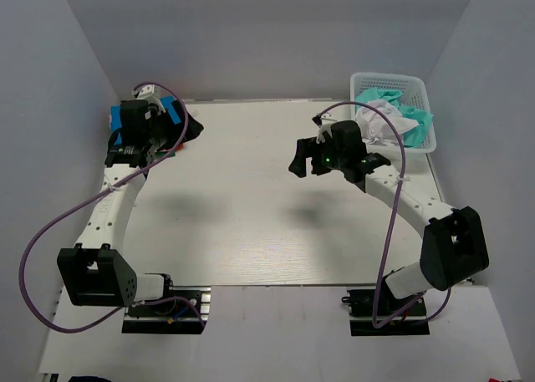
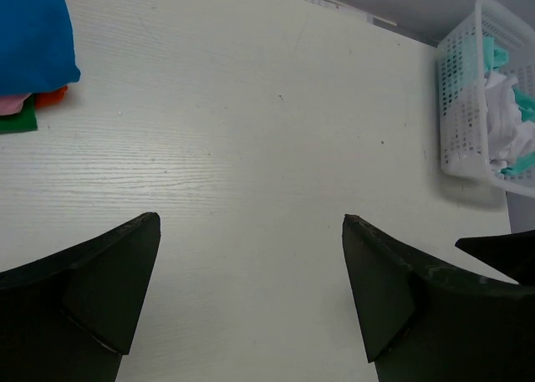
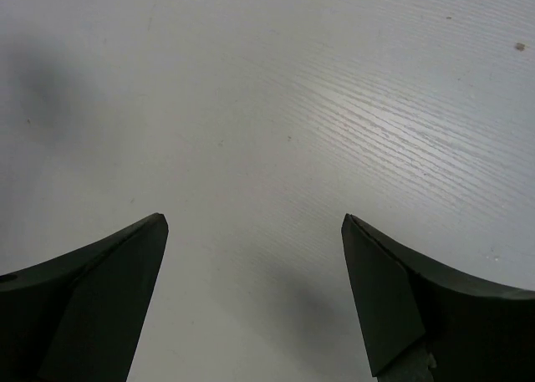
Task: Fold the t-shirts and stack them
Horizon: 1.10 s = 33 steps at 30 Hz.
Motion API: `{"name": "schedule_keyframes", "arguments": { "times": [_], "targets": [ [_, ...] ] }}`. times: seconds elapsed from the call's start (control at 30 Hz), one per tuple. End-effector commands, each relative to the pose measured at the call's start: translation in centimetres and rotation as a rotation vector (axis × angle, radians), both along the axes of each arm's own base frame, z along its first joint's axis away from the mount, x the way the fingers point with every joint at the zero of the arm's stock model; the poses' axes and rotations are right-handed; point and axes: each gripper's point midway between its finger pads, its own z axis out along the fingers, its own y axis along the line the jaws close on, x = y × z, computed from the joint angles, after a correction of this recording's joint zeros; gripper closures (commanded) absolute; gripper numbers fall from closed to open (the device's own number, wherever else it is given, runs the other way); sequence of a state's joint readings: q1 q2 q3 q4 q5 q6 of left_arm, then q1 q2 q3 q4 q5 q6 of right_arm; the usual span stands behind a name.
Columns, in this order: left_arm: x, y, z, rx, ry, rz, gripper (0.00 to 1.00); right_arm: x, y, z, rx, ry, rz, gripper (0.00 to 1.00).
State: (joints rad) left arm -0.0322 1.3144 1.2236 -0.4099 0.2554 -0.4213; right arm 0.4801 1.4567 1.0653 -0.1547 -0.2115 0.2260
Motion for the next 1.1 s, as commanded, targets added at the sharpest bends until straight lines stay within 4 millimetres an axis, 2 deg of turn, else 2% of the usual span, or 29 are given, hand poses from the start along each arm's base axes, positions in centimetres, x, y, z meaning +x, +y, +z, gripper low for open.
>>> {"name": "schedule_keyframes", "arguments": {
  "times": [0.0,0.03,0.17,0.27,0.3,0.33,0.4,0.47,0.5,0.53,0.57,0.6,0.63,0.67,0.7,0.73,0.77,0.8,0.83,0.87,0.9,0.93,0.97,1.0,1.03,1.07],
  "targets": [
    [0.0,-0.6,1.6,-0.018,-0.040,-0.025,0.00,0.3,0.6,2.4,0.051,-0.078,0.015,0.10],
    [0.0,-0.6,1.6,-0.018,-0.040,-0.025,0.00,0.1,0.5,2.0,0.050,-0.069,0.010,0.10],
    [-0.1,-0.8,1.2,-0.030,-0.028,-0.029,0.00,0.3,0.3,2.4,0.064,-0.076,-0.005,0.10],
    [0.0,-1.0,0.6,-0.035,-0.018,-0.040,0.00,0.4,0.3,0.8,0.044,-0.008,-0.017,0.10],
    [0.2,-1.0,0.2,-0.035,-0.007,-0.040,0.00,1.2,0.5,0.4,0.033,0.010,-0.031,0.10],
    [0.1,-1.0,0.6,-0.035,-0.009,-0.040,0.00,2.1,0.0,0.9,0.037,-0.002,-0.067,0.10],
    [0.1,-0.9,0.0,-0.027,0.008,-0.044,0.00,3.4,0.0,2.0,0.072,-0.037,-0.089,0.10],
    [0.2,-0.9,-0.2,-0.027,0.019,-0.043,0.00,6.2,-1.8,2.6,0.050,-0.070,-0.193,0.10],
    [0.4,-0.9,-0.2,-0.019,0.022,-0.047,0.00,7.8,-4.0,2.5,0.019,-0.079,-0.274,0.10],
    [0.4,-0.9,-0.2,-0.019,0.022,-0.047,0.00,9.6,-5.1,5.1,0.014,-0.119,-0.335,0.10],
    [0.4,-0.9,-0.2,-0.019,0.022,-0.047,0.00,11.3,-7.8,4.3,-0.004,-0.096,-0.403,0.10],
    [0.4,-0.9,-0.2,-0.010,0.019,-0.052,0.00,12.1,-9.5,4.4,-0.038,-0.106,-0.445,0.10],
    [0.3,-0.7,-0.4,0.002,0.025,-0.048,0.00,13.3,-10.5,6.5,-0.026,-0.152,-0.480,0.10],
    [0.4,-0.7,-0.8,0.002,0.035,-0.048,0.00,14.1,-13.0,6.8,-0.032,-0.164,-0.529,0.10],
    [0.6,-0.2,-0.8,0.007,0.035,-0.031,0.00,14.8,-14.1,7.2,-0.036,-0.185,-0.539,0.10],
    [0.8,-0.2,-0.8,0.007,0.036,-0.030,0.00,15.6,-15.0,9.1,-0.031,-0.233,-0.557,0.10],
    [0.8,-0.2,-0.8,0.007,0.036,-0.030,0.00,16.3,-16.7,9.0,-0.042,-0.231,-0.587,0.10],
    [1.3,-0.2,-1.3,0.007,0.050,-0.030,0.00,17.0,-17.5,9.3,-0.065,-0.239,-0.585,0.10],
    [1.4,-0.3,-1.2,0.002,0.050,-0.038,0.00,17.3,-18.2,8.2,-0.094,-0.208,-0.592,0.10],
    [1.6,-0.4,-1.6,0.002,0.059,-0.039,0.00,18.2,-20.2,9.3,-0.103,-0.225,-0.626,0.10],
    [1.6,-0.4,-1.2,0.002,0.055,-0.039,0.00,18.3,-20.9,9.7,-0.141,-0.211,-0.616,0.10],
    [2.1,-0.4,-1.5,0.003,0.065,-0.039,0.00,19.3,-22.5,7.3,-0.168,-0.155,-0.646,0.10],
    [2.1,-0.4,-1.5,0.003,0.065,-0.039,0.00,20.2,-22.3,9.5,-0.152,-0.194,-0.637,0.10],
    [2.4,-0.2,-1.9,0.007,0.079,-0.031,0.00,20.0,-25.3,8.4,-0.190,-0.153,-0.658,0.10],
    [2.4,-0.2,-1.9,0.007,0.079,-0.031,0.00,20.8,-25.9,6.1,-0.210,-0.109,-0.656,0.10],
    [2.7,-0.2,-1.9,0.015,0.078,-0.035,0.00,21.7,-25.2,8.0,-0.170,-0.147,-0.595,0.10]
  ]
}}
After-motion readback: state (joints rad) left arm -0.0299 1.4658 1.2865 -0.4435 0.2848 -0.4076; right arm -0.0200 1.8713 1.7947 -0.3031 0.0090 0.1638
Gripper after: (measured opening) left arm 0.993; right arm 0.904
